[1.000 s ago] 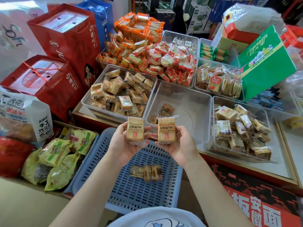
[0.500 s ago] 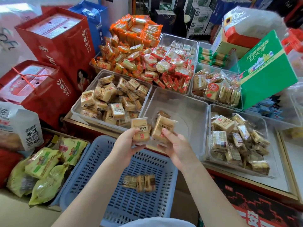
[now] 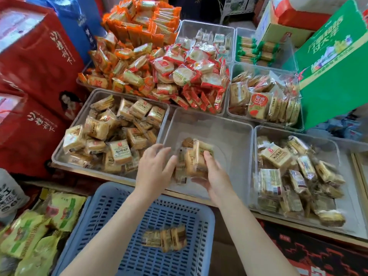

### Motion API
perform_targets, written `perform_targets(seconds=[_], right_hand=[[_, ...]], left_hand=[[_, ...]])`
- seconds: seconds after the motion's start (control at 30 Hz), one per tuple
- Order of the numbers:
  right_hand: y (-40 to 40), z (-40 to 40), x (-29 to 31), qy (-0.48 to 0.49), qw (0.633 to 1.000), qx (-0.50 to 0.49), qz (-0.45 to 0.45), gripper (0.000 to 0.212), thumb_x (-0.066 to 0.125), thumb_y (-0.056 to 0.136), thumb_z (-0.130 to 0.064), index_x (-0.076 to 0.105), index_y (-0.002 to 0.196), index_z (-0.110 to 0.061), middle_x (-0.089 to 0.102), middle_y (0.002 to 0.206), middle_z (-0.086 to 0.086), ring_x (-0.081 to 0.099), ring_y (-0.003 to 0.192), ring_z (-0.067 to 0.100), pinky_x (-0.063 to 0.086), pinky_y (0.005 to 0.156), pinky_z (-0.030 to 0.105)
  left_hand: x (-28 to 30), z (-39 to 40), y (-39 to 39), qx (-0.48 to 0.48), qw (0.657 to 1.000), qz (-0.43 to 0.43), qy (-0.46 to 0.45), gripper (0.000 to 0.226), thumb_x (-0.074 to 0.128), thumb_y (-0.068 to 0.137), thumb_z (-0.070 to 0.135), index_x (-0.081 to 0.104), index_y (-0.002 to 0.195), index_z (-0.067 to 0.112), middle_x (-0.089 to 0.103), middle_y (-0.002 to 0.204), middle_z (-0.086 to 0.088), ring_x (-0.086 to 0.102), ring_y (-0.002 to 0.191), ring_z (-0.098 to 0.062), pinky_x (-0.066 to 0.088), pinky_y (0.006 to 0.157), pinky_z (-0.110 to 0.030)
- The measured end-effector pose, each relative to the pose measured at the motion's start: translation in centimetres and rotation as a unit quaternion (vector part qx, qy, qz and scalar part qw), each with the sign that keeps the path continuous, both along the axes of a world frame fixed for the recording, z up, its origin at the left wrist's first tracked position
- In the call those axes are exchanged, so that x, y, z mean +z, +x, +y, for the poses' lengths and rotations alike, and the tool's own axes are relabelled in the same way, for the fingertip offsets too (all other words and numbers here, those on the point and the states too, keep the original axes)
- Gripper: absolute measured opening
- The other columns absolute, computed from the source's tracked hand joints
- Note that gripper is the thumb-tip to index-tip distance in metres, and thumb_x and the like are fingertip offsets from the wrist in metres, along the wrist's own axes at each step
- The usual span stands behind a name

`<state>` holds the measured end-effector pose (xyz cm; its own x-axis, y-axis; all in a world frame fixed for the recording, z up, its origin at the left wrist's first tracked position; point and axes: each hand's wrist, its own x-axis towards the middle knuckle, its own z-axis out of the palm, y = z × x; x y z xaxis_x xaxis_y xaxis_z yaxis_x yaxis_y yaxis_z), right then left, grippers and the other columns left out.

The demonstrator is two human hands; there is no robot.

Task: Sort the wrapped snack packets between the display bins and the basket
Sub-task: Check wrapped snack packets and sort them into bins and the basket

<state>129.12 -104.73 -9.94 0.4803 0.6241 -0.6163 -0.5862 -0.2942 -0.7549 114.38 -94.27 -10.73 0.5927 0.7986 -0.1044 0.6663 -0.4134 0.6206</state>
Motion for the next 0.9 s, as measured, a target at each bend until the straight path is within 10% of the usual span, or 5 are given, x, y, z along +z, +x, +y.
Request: perform_targets(seconds=[0.17, 0.53, 0.7, 0.9], right_hand=[[1.8, 4.3, -5.8, -0.089, 0.994, 0.064, -0.03, 0.048, 0.068, 0.094, -0.039, 0.054, 0.136, -0.021, 0.073, 0.119, 0.002, 0.073, 0.099, 0.019, 0.061, 0.086, 0.04], [1.8, 9.6, -10.1, -0.182, 0.961, 0.1, -0.181, 0.034, 0.074, 0.092, -0.031, 0.065, 0.119, -0.014, 0.069, 0.118, 0.003, 0.063, 0.107, 0.019, 0.052, 0.099, 0.038], [0.9, 8.0, -6.8, -0.113, 0.976, 0.062, -0.174, 0.021, 0.075, 0.09, -0.032, 0.061, 0.103, -0.022, 0.065, 0.095, 0.003, 0.057, 0.075, 0.015, 0.048, 0.066, 0.03], [-3.4, 12.0, -1.7, 0.015, 0.962, 0.199, -0.184, 0.011, 0.069, 0.096, -0.019, 0.064, 0.105, -0.014, 0.068, 0.09, 0.005, 0.065, 0.072, 0.014, 0.055, 0.064, 0.026]], left_hand=[[-5.2, 2.7, -2.1, -0.072, 0.973, 0.205, 0.076, 0.077, 0.008, 0.098, 0.063, 0.001, 0.164, 0.024, 0.003, 0.172, 0.001, -0.003, 0.159, -0.018, -0.002, 0.127, -0.043], [-7.0, 2.9, -2.3, -0.052, 0.973, 0.201, 0.098, 0.072, 0.012, 0.101, 0.062, 0.017, 0.163, 0.026, 0.038, 0.163, -0.003, 0.031, 0.152, -0.024, 0.027, 0.121, -0.049], [-6.3, 3.0, -2.6, -0.036, 0.993, 0.086, 0.071, 0.072, 0.031, 0.102, 0.057, 0.007, 0.163, 0.027, 0.039, 0.161, -0.006, 0.034, 0.15, -0.027, 0.032, 0.119, -0.048], [-3.5, 4.4, -6.6, 0.194, 0.975, -0.052, 0.093, 0.066, 0.059, 0.1, 0.02, 0.027, 0.156, 0.008, 0.043, 0.151, -0.018, 0.033, 0.141, -0.03, 0.03, 0.116, -0.042]])
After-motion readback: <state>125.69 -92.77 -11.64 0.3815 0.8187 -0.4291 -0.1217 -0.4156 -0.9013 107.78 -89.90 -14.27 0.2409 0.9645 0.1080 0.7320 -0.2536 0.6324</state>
